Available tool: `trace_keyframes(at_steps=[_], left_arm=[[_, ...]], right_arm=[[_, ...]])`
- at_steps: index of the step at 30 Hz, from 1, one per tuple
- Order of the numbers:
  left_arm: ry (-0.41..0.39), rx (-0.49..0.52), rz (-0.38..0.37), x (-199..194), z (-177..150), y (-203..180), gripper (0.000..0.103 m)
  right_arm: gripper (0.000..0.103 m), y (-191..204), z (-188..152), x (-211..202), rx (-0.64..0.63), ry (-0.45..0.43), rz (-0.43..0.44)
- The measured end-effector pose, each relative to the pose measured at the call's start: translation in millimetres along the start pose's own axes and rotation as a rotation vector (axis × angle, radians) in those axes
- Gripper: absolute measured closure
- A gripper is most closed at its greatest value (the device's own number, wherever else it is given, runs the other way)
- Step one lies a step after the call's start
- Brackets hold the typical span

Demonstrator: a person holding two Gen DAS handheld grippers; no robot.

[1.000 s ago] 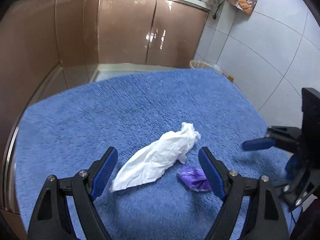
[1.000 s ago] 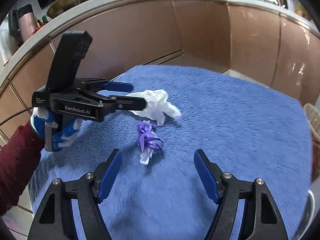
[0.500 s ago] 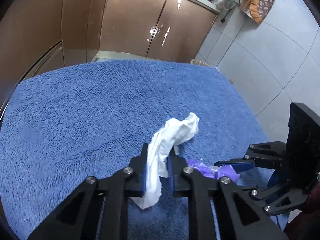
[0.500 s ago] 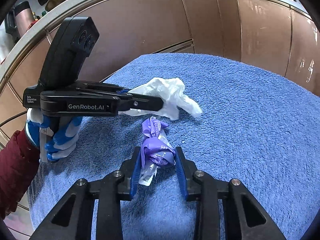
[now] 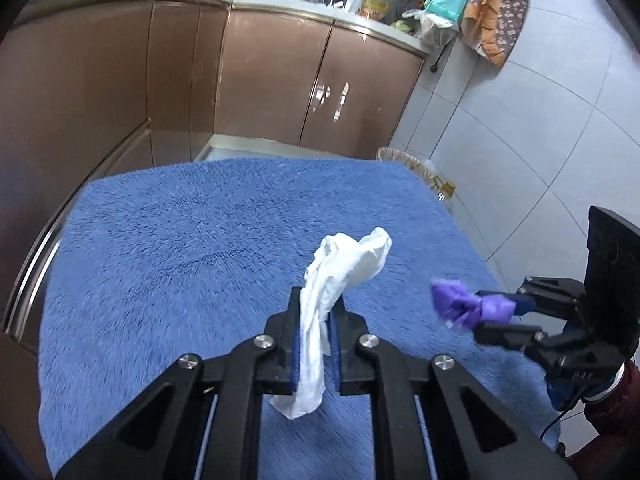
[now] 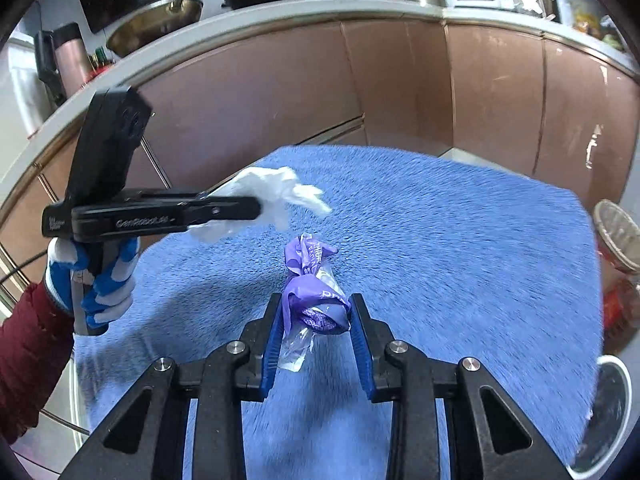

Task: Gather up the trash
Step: 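Carry the tissue and purple wrapper to the metal bin and open both tools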

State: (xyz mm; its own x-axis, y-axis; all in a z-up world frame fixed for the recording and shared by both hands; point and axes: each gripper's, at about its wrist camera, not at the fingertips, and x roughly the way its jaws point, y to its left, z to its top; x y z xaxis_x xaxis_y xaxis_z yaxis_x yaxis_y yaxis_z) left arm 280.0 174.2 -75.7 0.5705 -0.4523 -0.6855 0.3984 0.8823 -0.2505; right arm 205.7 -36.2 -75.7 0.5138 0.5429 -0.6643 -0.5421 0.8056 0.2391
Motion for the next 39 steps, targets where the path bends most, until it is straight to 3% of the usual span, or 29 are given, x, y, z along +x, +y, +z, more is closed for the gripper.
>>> trace_keyframes(at_steps=[13,23,31,39], left_arm=[[-0.12,0.033,0.081,-86.9,-28.4,-68.2,0.093],[-0.16,0.05,0.066,-102.4,-29.5,-111.3,0.093],[-0.12,0.117,-0.025,-61.0,-5.1,-177.1,0.093],[0.03,0.226,-0.145,53.8,24.6,-276.0,0.093]], right_arm=[[0.073,-4.7,-27.6,-118.7,0.073,-0.17,-0.099],[0.073,-39.4,-59.5,-185.7,0.184,-0.295,-0.242],[0.073,-86.8,-82.8,-220.2,0.291,-0.349,-0.361],[0.073,-167.4,-109.6,-224.2,0.428,-0.327,-0.492]])
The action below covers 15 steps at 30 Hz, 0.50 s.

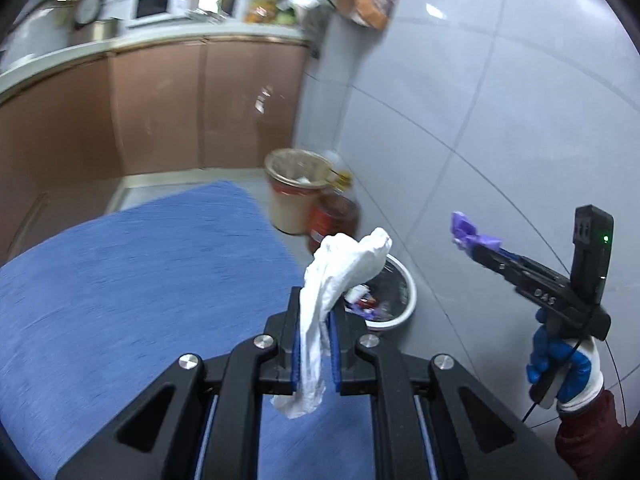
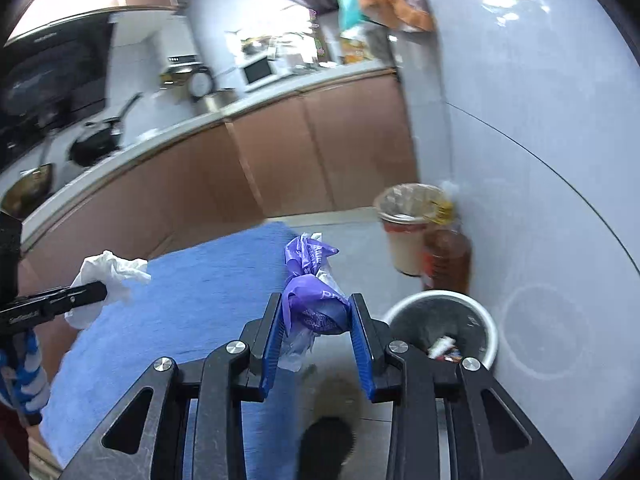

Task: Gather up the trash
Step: 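Carry the tissue and purple wrapper to the metal bin and open both tools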

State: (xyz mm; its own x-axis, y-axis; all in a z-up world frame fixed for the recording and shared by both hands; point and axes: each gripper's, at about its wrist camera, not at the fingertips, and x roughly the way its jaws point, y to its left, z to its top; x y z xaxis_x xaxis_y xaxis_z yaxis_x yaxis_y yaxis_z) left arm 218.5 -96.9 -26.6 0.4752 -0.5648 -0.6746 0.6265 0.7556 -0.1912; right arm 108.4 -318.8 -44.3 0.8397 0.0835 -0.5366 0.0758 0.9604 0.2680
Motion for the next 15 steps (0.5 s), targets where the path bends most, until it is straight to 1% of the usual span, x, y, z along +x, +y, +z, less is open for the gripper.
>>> trace_keyframes(at_steps=[1,4,9,15], left_arm=[[0.013,0.006,-0.011,12.8,4.0,-5.6,0.093],[0.073,0.014,-0.054,70.4,20.4,-27.5,0.093],[0.154,0.0,-0.09,153.2,39.2,-49.7,0.093],[0.216,-0.019,-0.111,227.1,52.1,-66.3,0.091]], right_arm=[[0.073,-9.0,-0.4,6.8,0.011,0.007,-0.019],[0.073,-32.8,-4.0,27.3,0.034,0.033,-0.073],[0.073,-79.4,-16.7,70.9,0.101,0.092,-0.155],[0.072,-117.4,-29.3,121.5,0.158,0.165,-0.207]])
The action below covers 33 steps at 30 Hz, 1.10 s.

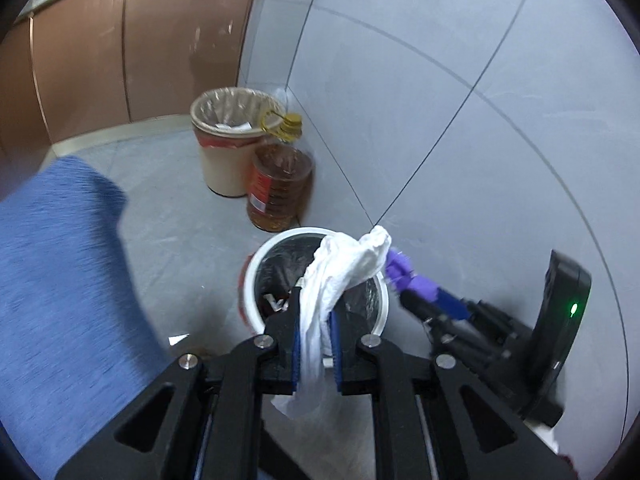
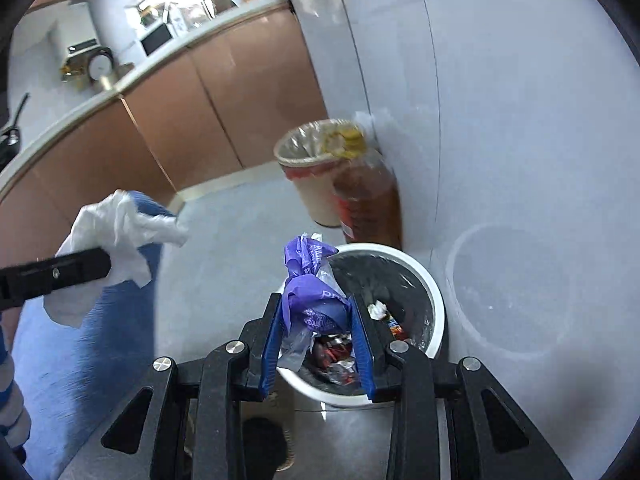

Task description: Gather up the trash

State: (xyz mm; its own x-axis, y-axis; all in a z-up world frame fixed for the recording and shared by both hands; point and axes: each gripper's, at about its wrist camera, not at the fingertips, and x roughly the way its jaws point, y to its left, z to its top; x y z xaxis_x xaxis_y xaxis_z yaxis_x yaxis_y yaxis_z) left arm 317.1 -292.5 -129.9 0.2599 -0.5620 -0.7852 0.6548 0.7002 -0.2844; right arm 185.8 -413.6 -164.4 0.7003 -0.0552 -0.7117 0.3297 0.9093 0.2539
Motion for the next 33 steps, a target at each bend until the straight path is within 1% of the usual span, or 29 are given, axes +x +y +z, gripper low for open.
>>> trace_keyframes(at_steps=[2,4,6,7,8,9,10,11,13,17,20,21,23,24,26,27,29,30,31,32,33], left_arm=[[0.014,0.003,0.002,19.1,6.5,-4.3,0.091],[0.035,-0.003,0.002,38.8,11.0,-6.9,0.087],[0.052,-0.017,-0.005,53.8,14.7,-5.9,0.074],[0.057,-0.023,-0.006,60.6,16.1,-5.7,0.07],[0.061,-0.029,-0.003,67.1,16.7,-4.8,0.063],[0.062,-0.035,0.0,71.2,16.8,-3.8,0.059],[0.062,-0.043,-0.004,74.3,16.7,-1.8,0.059],[0.062,-0.049,-0.01,75.2,16.2,-0.4,0.059],[0.059,-0.054,-0.012,74.6,15.0,1.7,0.059],[0.019,-0.065,0.017,58.5,10.7,7.9,0.059],[-0.045,-0.066,0.059,27.9,2.4,9.5,0.059],[-0.074,-0.062,0.087,13.1,-1.6,8.8,0.059],[-0.117,-0.055,0.124,-9.4,-6.2,9.3,0.059],[-0.147,-0.052,0.15,-27.5,-11.1,8.7,0.059],[-0.189,-0.05,0.189,-55.5,-19.3,8.7,0.058],[-0.218,-0.055,0.214,-74.6,-26.4,9.3,0.052],[-0.262,-0.069,0.267,-104.0,-38.2,11.6,0.046],[-0.293,-0.073,0.297,-121.7,-46.6,13.0,0.044],[-0.308,-0.077,0.321,-132.1,-51.9,14.3,0.042],[-0.333,-0.082,0.36,-148.1,-61.4,16.5,0.04],[-0.349,-0.085,0.383,-159.4,-68.3,18.7,0.036]], right_arm=[[0.071,-5.7,-0.6,14.6,0.006,0.015,-0.013],[0.071,-9.4,-0.2,25.4,0.0,0.025,-0.032],[0.07,-13.6,-1.0,35.9,-0.007,0.035,-0.058],[0.069,-15.6,-1.6,40.3,-0.007,0.041,-0.068],[0.064,-18.9,-2.8,45.2,-0.006,0.048,-0.08],[0.059,-21.7,-4.0,49.7,-0.008,0.053,-0.099],[0.05,-25.1,-5.5,54.5,-0.011,0.055,-0.121],[0.048,-26.8,-6.9,56.5,-0.012,0.058,-0.136],[0.048,-30.3,-10.8,58.1,-0.007,0.068,-0.151],[0.048,-25.8,-16.2,49.2,-0.015,0.071,-0.157],[0.047,-11.3,-14.6,29.3,-0.034,0.043,-0.15],[0.046,-6.5,-10.3,26.1,-0.041,0.031,-0.149],[0.043,7.9,-4.4,5.9,-0.055,-0.006,-0.13],[0.042,15.0,-1.4,-2.2,-0.064,-0.022,-0.123],[0.038,33.6,2.2,-25.7,-0.092,-0.061,-0.105],[0.036,41.9,2.6,-35.5,-0.105,-0.075,-0.094],[0.03,64.6,1.2,-60.6,-0.138,-0.108,-0.071],[0.029,74.6,-0.2,-71.6,-0.151,-0.122,-0.063],[0.027,85.5,-2.1,-82.7,-0.163,-0.135,-0.054],[0.024,94.4,-3.4,-90.7,-0.171,-0.147,-0.044],[0.022,102.6,-5.4,-98.5,-0.18,-0.158,-0.034]])
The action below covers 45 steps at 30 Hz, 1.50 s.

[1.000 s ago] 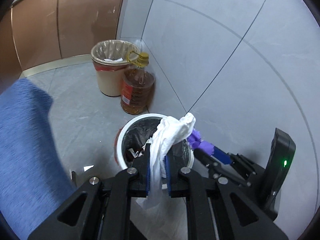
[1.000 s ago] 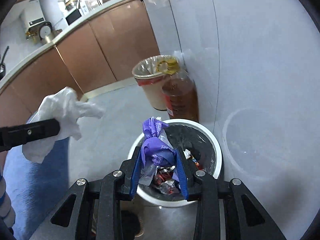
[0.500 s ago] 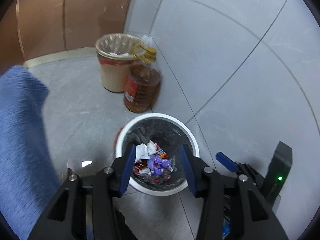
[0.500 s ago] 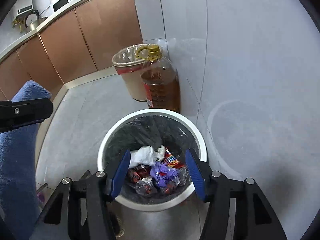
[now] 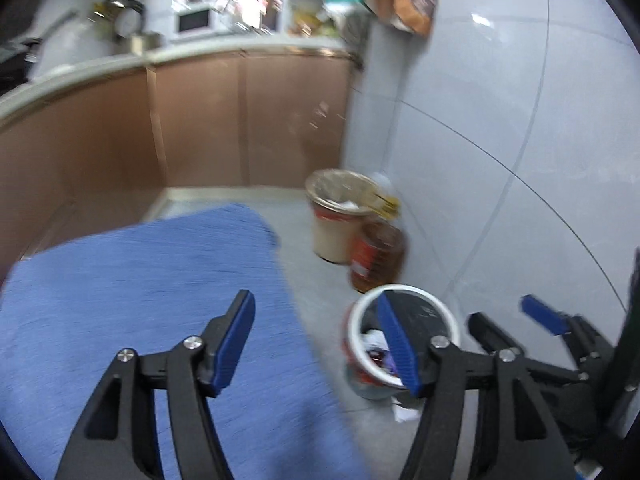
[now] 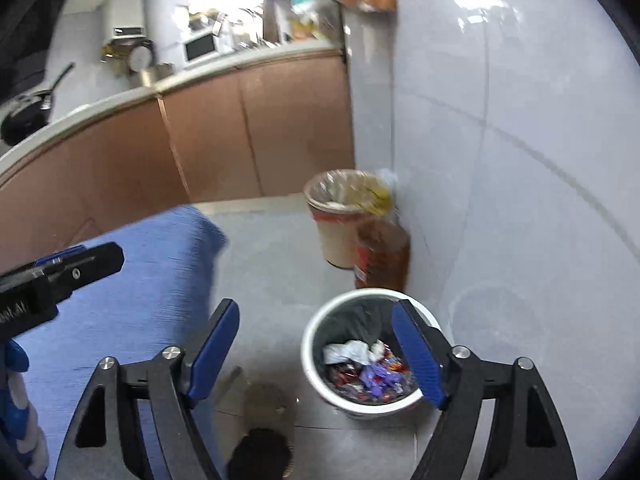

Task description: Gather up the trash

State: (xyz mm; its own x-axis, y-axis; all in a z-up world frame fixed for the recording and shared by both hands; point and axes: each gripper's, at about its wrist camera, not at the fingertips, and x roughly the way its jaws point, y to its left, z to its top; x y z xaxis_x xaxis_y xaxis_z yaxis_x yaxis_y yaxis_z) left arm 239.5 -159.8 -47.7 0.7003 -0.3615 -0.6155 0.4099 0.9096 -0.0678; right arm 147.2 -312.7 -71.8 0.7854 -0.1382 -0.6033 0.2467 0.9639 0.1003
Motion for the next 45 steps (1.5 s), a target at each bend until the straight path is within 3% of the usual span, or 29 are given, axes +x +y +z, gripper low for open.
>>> trace_keyframes(at_steps=[5,10,20,26,45], left_arm=[[-0.077,-0.031,0.16,-60.2,-19.7,41.0,0.032],[-0.124,-0.088,0.262,-105.6,-39.8,76.3,0.029],[-0.189,-0.119,0.418,-163.3,-76.6,102.4,0.021],[-0.226,-0.117,0.471,-184.7,-90.5,104.5,0.018],[-0.258,-0.082,0.457,-198.1,-87.0,79.0,0.017]], right_arm=[[0.009,46.0,0.2,-38.7,-0.07,-0.05,0.053],[0.002,79.1,-3.5,-69.7,-0.143,-0.095,0.076],[0.001,116.5,-16.4,-108.1,-0.224,-0.153,0.101],[0.0,121.1,-20.9,-120.3,-0.247,-0.19,0.09],[0.0,95.6,-25.7,-128.5,-0.208,-0.231,0.042]])
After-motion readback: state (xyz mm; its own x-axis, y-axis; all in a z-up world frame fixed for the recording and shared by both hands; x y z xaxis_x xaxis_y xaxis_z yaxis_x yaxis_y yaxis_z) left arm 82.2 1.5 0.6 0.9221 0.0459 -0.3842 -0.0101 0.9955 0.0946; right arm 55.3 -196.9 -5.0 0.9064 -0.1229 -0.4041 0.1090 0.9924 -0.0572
